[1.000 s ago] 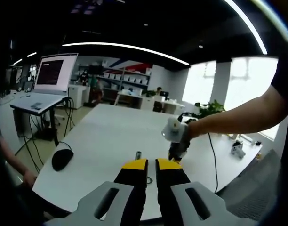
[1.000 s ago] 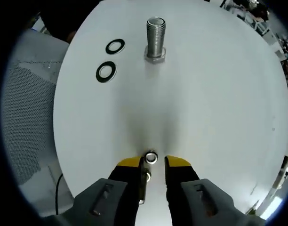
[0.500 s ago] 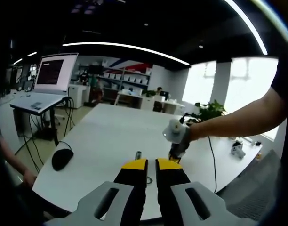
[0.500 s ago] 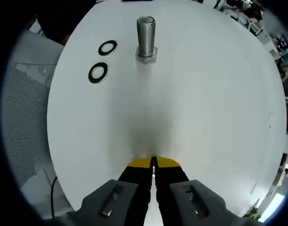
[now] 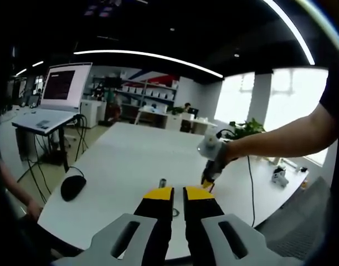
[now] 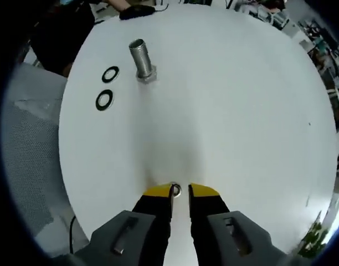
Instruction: Place the washer onto the threaded stud by aligning its center hole with the stud, sliding it down to the base, and recovering from edge contact or off-axis alignment until the washer reaches the visible bottom stop.
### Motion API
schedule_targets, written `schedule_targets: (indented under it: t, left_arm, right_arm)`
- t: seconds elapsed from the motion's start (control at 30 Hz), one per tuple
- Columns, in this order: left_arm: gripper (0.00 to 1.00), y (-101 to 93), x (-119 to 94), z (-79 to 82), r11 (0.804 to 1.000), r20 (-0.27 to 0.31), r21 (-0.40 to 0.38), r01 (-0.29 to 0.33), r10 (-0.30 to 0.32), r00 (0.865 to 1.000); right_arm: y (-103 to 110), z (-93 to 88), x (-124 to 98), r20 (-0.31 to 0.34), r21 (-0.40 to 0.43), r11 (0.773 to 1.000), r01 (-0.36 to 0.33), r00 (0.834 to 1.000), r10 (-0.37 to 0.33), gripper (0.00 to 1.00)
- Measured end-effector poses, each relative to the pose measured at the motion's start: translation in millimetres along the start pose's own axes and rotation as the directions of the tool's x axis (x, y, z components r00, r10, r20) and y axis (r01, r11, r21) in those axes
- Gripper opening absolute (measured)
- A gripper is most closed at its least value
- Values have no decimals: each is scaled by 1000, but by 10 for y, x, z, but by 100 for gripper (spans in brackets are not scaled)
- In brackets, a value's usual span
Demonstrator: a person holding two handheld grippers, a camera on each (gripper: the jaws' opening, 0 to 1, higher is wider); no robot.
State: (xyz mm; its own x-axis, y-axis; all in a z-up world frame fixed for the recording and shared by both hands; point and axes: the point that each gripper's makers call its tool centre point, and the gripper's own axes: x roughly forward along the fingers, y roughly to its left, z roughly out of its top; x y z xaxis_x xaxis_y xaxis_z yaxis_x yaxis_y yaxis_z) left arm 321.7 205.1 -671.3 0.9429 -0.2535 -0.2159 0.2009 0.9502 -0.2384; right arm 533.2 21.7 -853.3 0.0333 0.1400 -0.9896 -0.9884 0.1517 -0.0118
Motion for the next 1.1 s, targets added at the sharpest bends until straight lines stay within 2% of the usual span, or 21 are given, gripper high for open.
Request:
schedule_targets:
  t: [0.07,0.13,0.23,0.27,0.33,0.43,0.63,0.93,1.07,1.1]
  left_arm:
    - [4,0,-1,-1,1000,0,1,0,0,1000]
    - [4,0,-2,-2,1000,-1,1,1,-1,1000]
    - [4,-2,-4,-1,1000,0,1,2,-2,1000]
    - [4,-2,-4,-2,1000,-1,2,2,-2,1000]
    - [4,-4,-2,-5,1000,-2,2,3,-3,1000]
    - [4,-6,-1,-3,1000,-2,2,3,-3,1000]
    - [4,-8,-2,-7,1000,-4,3,5,-5,1000]
    - [4,-11,-1,-9,1000,-4,4,7,-7,1000]
    - [4,-9,-2,-8,1000,-2,3,6,-6,1000]
    - [4,-8,-2,-7,1000,-2,3,6,-6,1000]
  right_arm:
    - [2,-42,3,-30,52,999,2,1000,0,15]
    - [36,-74,36,-56,170,985,-35,997,45,15]
    - [-19,-55,91,-49,203,978,-38,998,49,15]
    - [2,-90,103,-75,237,971,-39,995,59,15]
    - [12,-103,133,-90,239,970,-37,994,61,15]
    - [51,-147,156,-120,306,951,-48,989,89,17]
    - [45,-126,157,-120,302,953,-34,990,73,17]
    - [78,-107,148,-76,329,941,-73,992,103,20]
    - [70,-109,159,-91,321,946,-48,992,82,18]
    - [90,-110,147,-108,284,958,-35,992,68,18]
